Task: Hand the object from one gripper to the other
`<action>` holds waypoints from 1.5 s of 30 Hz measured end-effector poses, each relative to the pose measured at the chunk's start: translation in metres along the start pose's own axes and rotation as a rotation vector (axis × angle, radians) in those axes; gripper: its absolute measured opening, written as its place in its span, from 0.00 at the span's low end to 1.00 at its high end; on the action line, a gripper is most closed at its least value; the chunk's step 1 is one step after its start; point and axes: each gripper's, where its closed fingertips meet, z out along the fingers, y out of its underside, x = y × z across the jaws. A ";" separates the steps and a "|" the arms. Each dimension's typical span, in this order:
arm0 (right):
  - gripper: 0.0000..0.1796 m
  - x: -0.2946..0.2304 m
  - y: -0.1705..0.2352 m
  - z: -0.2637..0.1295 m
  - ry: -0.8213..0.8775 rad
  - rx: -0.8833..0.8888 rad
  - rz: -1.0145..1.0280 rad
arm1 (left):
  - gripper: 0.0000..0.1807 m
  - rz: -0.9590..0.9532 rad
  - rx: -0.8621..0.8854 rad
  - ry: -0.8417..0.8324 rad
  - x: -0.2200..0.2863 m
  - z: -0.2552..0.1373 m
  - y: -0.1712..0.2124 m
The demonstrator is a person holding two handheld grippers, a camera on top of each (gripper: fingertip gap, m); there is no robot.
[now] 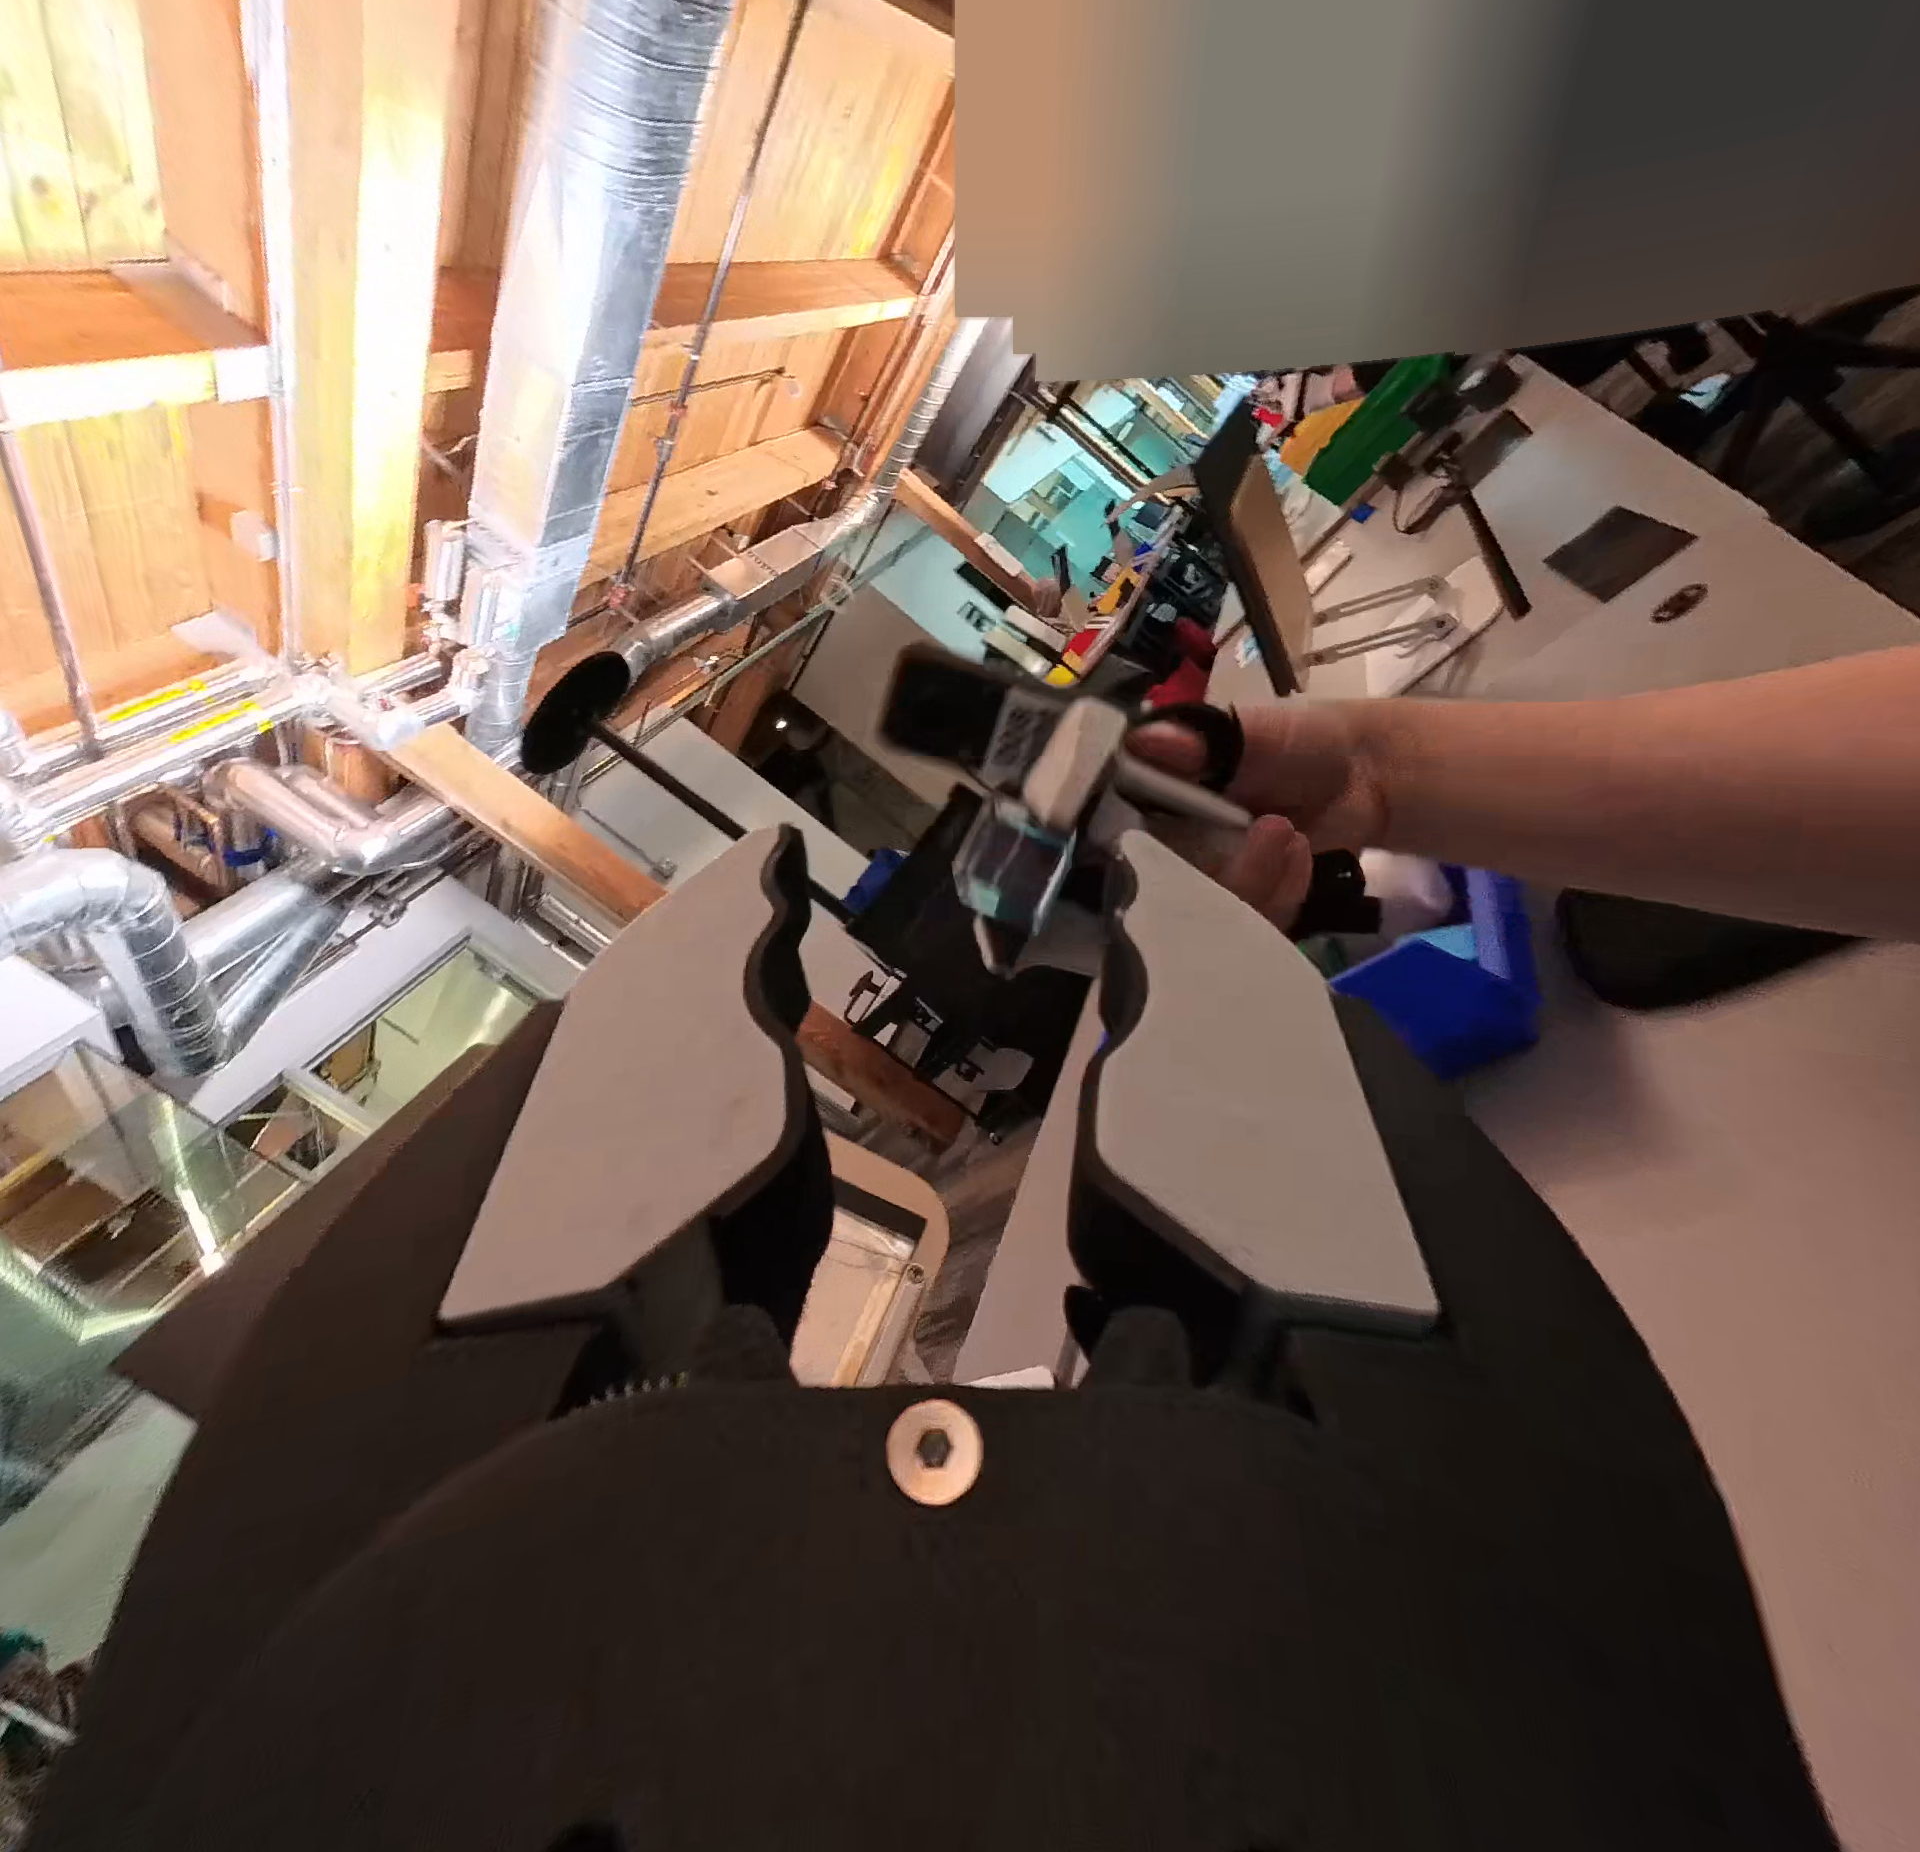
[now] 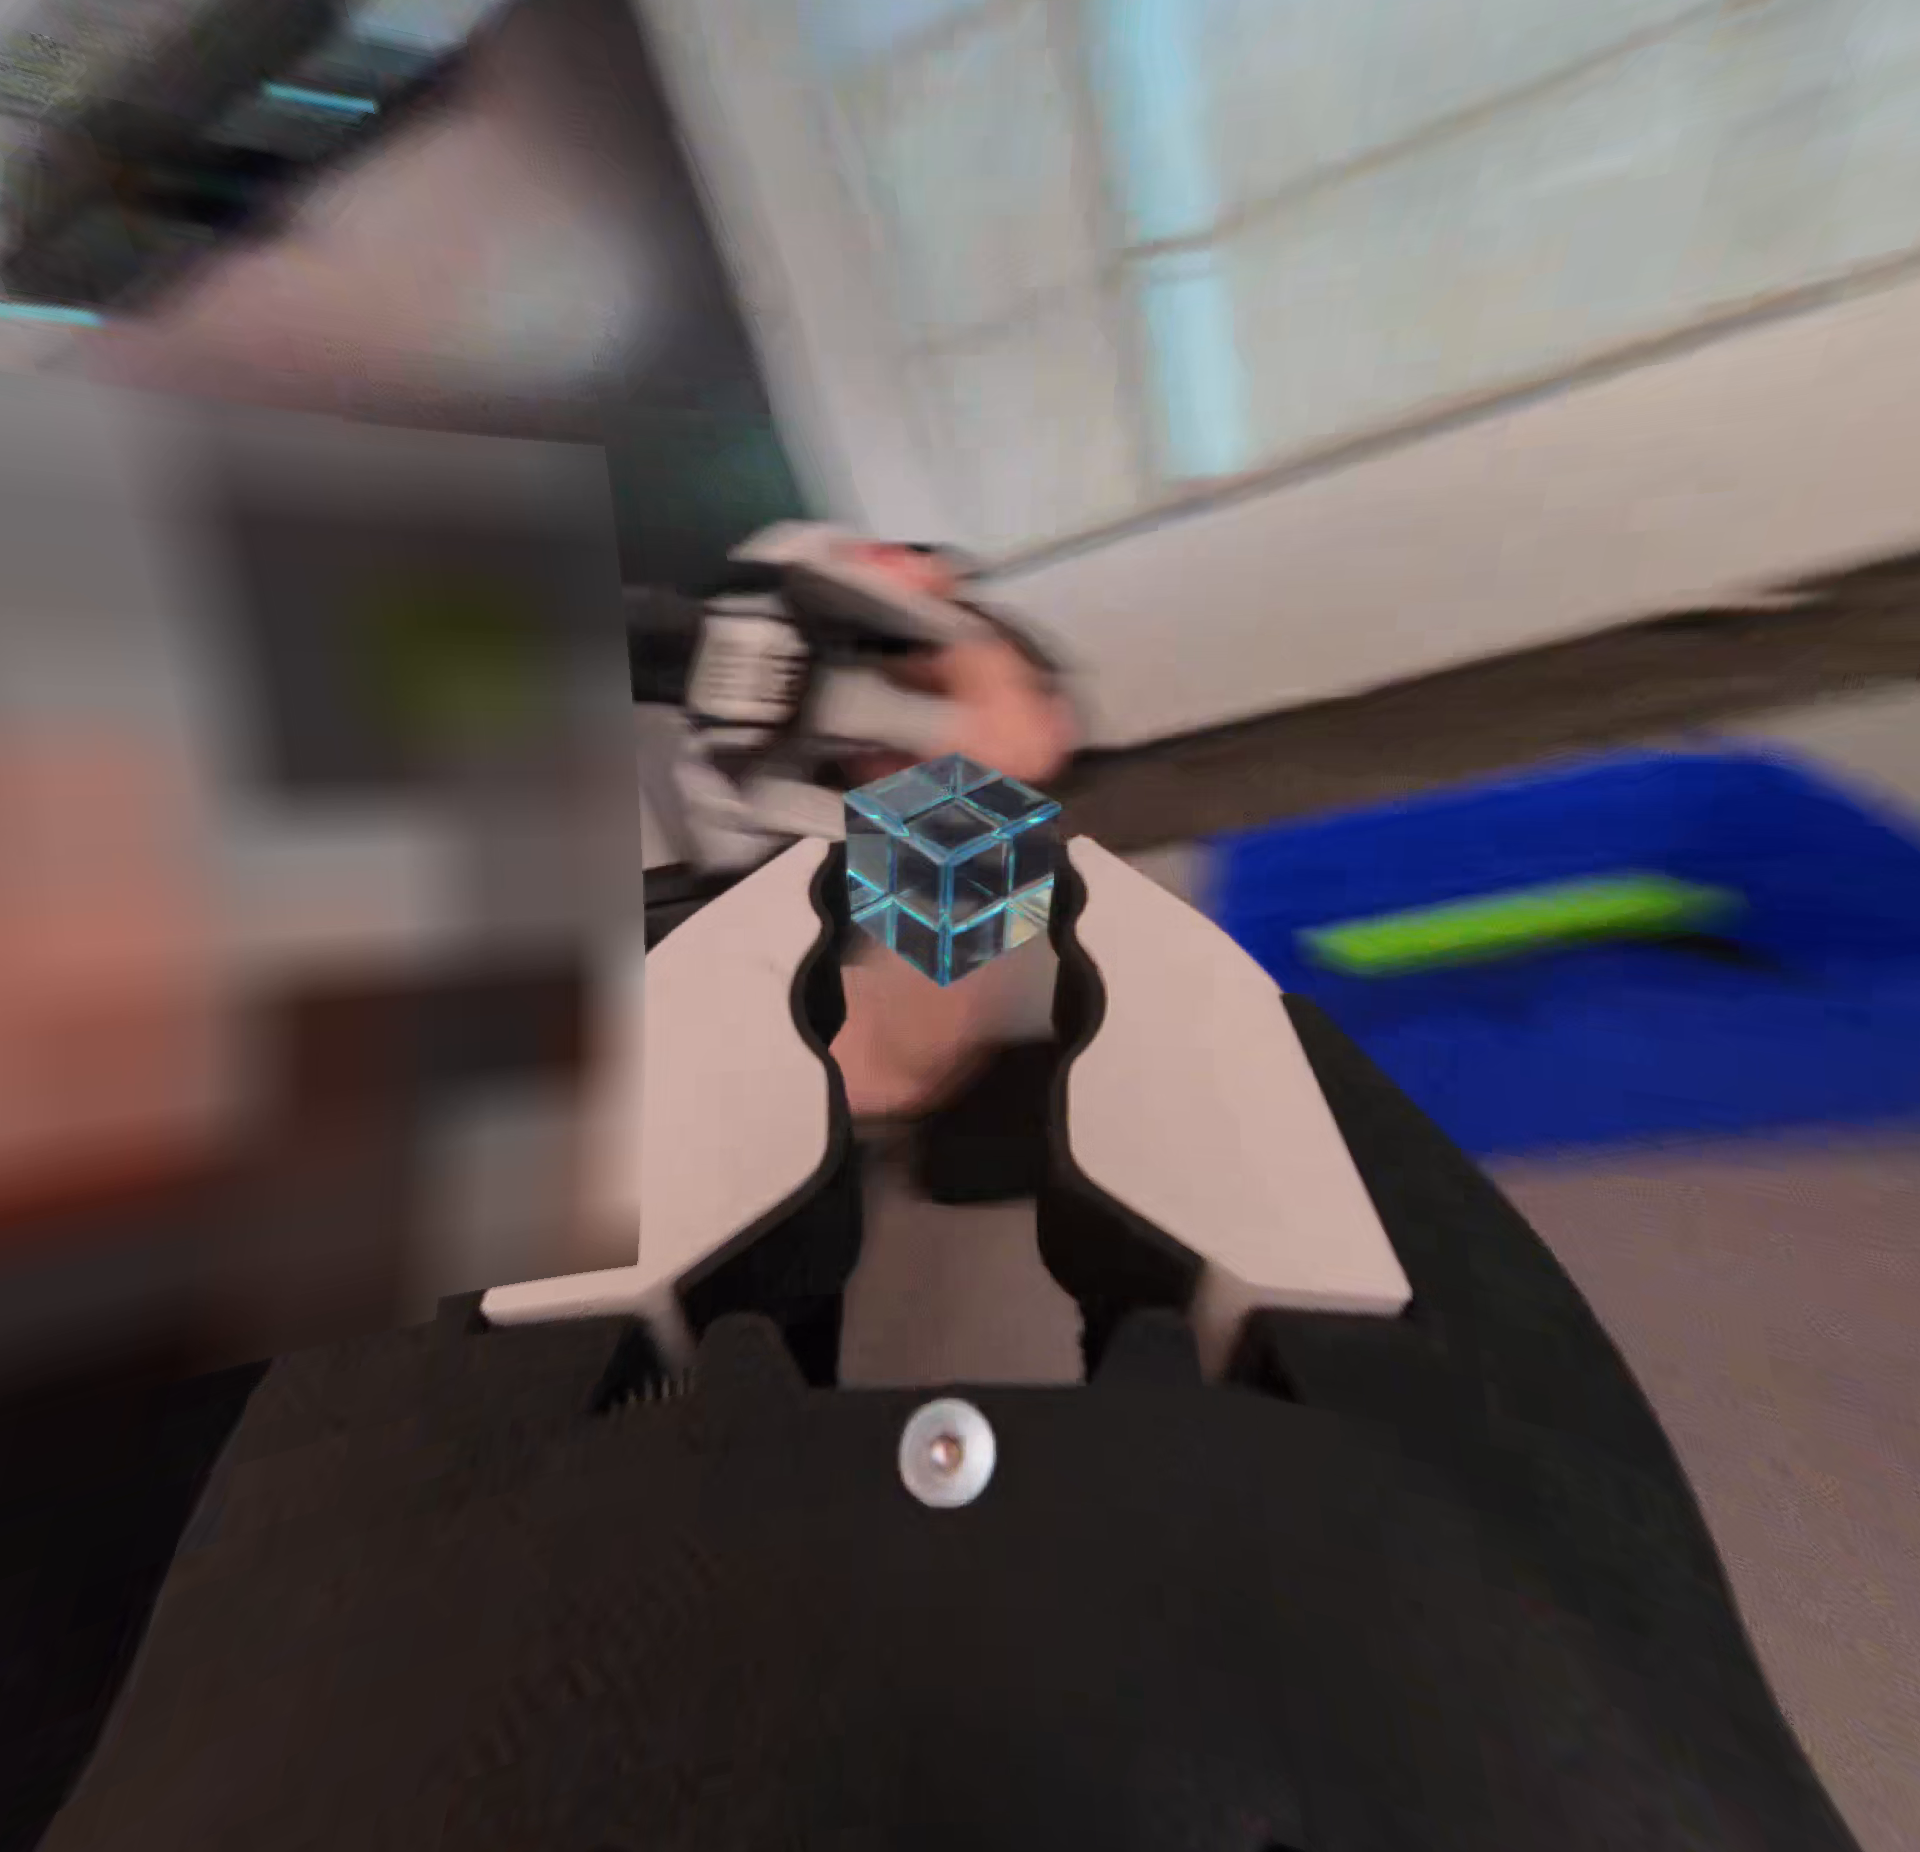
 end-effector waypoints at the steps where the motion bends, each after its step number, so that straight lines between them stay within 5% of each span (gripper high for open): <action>1: 0.21 0.039 -0.003 -0.032 0.284 0.003 -0.048 | 0.28 0.000 -0.004 -0.018 -0.005 -0.002 0.000; 4: 0.21 0.140 0.013 -0.188 1.161 -0.091 -0.110 | 0.25 0.028 -0.062 -0.045 -0.011 -0.004 0.009; 6: 0.21 0.167 0.054 -0.260 1.395 -0.243 0.023 | 0.26 0.046 -0.120 -0.039 -0.008 0.000 0.019; 17: 0.23 0.211 0.134 -0.303 1.466 -0.600 0.134 | 0.27 0.057 -0.325 0.049 0.014 0.019 0.072; 24: 0.26 0.157 0.063 -0.296 1.501 -0.416 -0.063 | 0.29 -0.084 -0.531 -0.009 -0.022 -0.014 0.112; 29: 0.26 0.094 -0.006 -0.272 1.489 -0.185 -0.330 | 0.30 -0.213 -0.962 -0.162 -0.062 -0.081 0.209; 34: 0.25 0.072 -0.028 -0.250 1.410 -0.070 -0.413 | 0.30 -0.422 -1.312 -0.247 -0.059 -0.143 0.312; 39: 0.26 0.086 -0.016 -0.248 1.417 -0.162 -0.393 | 0.26 -0.656 -1.446 -0.054 -0.003 -0.169 0.369; 45: 0.27 0.105 0.005 -0.250 1.464 -0.359 -0.389 | 0.25 -0.851 -1.419 0.316 0.054 -0.174 0.350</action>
